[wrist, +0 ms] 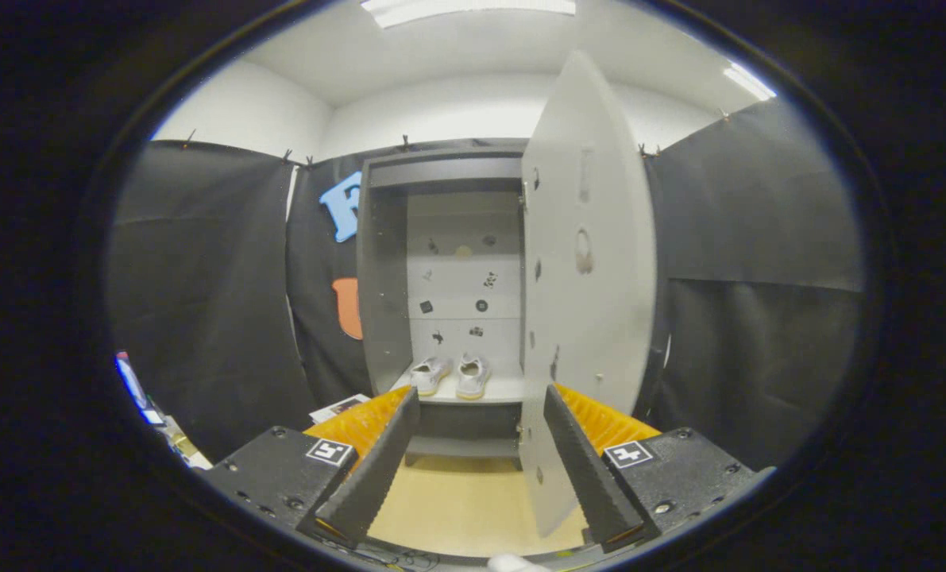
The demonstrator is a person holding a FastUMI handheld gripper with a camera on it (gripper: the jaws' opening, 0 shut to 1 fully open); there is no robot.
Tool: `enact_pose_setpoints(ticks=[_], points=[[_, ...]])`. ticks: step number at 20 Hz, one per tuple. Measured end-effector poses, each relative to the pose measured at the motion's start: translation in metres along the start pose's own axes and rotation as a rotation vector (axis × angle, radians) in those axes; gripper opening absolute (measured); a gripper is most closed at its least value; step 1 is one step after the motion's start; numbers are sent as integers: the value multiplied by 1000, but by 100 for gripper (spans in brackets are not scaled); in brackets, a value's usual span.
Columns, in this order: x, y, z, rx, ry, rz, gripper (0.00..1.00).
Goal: Open the shoe cabinet door, grab the shoes and put them into the shoe cabinet, then close the shoe cabinet door.
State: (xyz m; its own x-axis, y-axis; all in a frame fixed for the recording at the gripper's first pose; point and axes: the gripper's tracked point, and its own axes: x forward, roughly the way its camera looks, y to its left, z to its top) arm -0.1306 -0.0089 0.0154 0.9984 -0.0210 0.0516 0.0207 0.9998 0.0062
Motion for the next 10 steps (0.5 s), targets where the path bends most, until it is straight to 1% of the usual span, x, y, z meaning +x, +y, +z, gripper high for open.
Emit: enact_pose_setpoints(ticks=[4, 7, 9, 10], points=[[-31, -62, 7, 12, -21, -105, 100], [-40, -117, 8, 23, -26, -188, 100], [-39, -146, 5, 27, -19, -221, 100], [-37, -157, 5, 34, -14, -225, 100]])
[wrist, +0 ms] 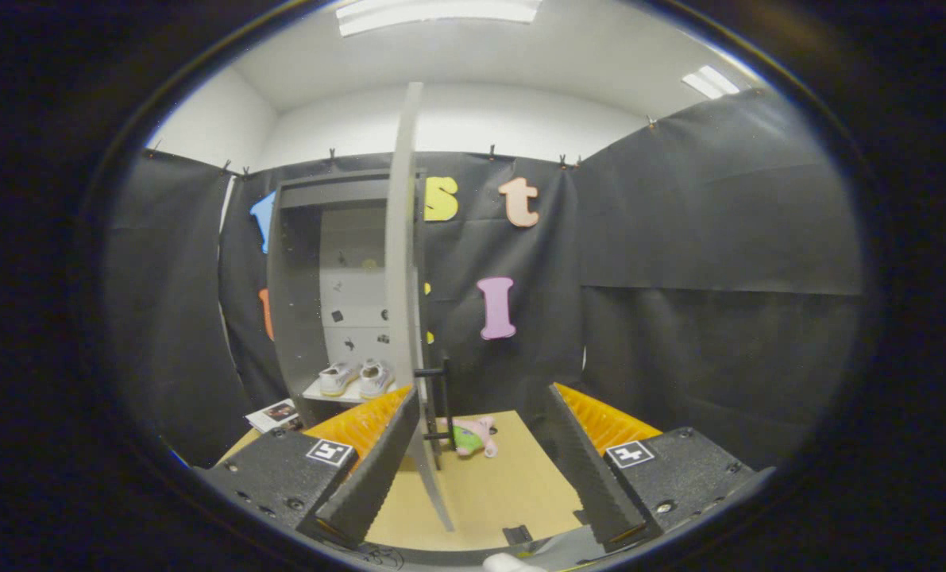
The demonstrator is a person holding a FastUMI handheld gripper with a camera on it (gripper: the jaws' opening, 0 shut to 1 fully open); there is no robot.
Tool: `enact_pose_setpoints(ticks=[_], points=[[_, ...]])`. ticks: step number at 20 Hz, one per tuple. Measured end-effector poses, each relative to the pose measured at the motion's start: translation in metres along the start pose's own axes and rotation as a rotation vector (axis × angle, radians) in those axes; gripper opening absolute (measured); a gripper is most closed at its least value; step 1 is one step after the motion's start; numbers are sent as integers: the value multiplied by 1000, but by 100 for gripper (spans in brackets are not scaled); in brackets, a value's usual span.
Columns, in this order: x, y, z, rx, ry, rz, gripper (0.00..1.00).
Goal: Open the shoe cabinet door, grab the shoes and put them into the shoe cabinet, then close the shoe cabinet door.
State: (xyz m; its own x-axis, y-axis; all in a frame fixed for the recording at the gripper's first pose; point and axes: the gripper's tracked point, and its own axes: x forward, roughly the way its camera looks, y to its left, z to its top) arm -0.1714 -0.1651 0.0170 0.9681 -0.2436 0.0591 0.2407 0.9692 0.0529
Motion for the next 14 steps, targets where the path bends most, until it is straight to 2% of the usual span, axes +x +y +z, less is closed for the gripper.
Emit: enact_pose_setpoints(ticks=[4, 10, 14], points=[[33, -29, -3, -4, 41, 27, 100], [87, -11, -35, 19, 121, 148, 99], [97, 11, -40, 6, 130, 225, 99]])
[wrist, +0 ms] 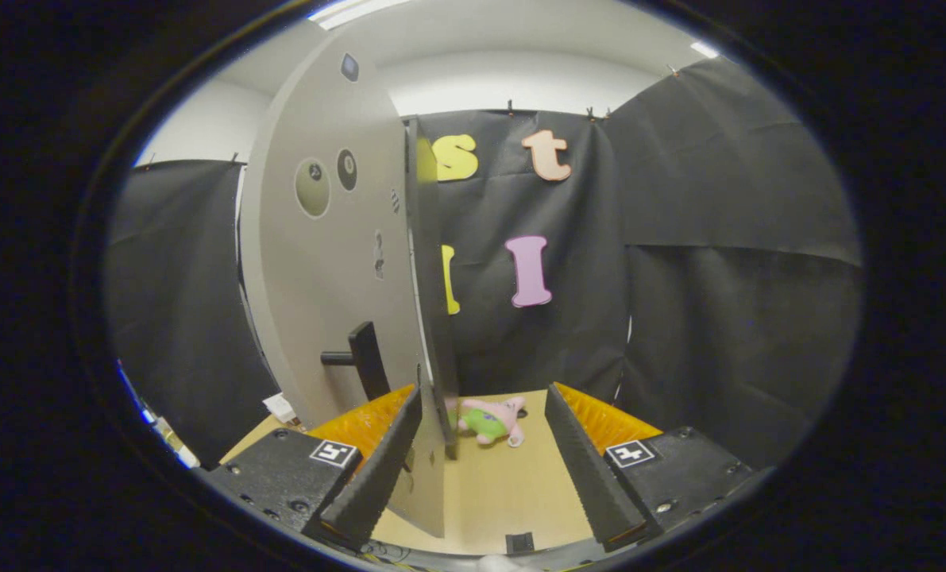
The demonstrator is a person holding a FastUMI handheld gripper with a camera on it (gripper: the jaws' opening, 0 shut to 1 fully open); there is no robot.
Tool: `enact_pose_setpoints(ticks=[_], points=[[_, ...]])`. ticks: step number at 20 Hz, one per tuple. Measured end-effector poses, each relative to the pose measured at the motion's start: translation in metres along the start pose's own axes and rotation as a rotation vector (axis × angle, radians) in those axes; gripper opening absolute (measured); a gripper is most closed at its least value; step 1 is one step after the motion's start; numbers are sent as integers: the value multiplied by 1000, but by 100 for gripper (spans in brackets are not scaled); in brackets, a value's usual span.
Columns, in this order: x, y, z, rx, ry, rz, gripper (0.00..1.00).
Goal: Open the shoe cabinet door, grab the shoes and put them into the shoe cabinet, then close the shoe cabinet door.
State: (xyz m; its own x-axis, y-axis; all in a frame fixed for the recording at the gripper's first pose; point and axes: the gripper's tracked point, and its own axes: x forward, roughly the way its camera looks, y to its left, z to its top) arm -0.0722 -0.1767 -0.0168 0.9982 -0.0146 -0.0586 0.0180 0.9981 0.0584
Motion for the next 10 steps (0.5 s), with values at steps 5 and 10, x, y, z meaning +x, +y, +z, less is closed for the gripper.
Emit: enact_pose_setpoints(ticks=[5, 10], points=[[0, 7, -1, -27, 7, 14, 96], [-2, 31, -1, -79, -4, -8, 94]])
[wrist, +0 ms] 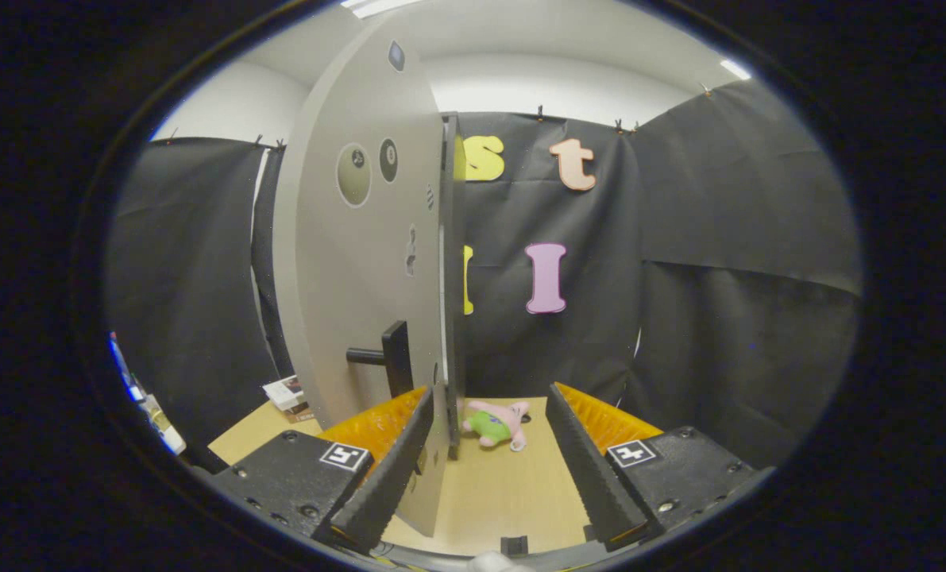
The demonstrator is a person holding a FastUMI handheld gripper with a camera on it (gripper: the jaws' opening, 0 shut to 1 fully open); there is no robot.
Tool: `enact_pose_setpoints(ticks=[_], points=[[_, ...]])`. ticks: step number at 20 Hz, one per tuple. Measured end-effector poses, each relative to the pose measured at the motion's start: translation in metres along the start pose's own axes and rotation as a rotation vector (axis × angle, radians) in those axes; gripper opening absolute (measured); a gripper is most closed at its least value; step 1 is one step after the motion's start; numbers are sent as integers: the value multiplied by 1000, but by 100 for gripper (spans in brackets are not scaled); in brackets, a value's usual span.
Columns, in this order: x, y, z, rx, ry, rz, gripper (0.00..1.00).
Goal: Open the shoe cabinet door, grab the shoes and put them into the shoe cabinet, then close the shoe cabinet door.
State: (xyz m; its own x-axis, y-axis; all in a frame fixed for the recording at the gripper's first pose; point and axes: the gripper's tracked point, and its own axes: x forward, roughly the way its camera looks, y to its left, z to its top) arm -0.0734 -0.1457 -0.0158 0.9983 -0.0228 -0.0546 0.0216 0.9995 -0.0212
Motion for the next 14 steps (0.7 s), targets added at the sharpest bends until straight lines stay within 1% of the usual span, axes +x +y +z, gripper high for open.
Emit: enact_pose_setpoints(ticks=[6, 10, 14], points=[[4, 58, 0, 15, -14, 19, 95], [13, 108, -2, 33, -29, 34, 95], [30, 156, -1, 46, -32, 85, 95]])
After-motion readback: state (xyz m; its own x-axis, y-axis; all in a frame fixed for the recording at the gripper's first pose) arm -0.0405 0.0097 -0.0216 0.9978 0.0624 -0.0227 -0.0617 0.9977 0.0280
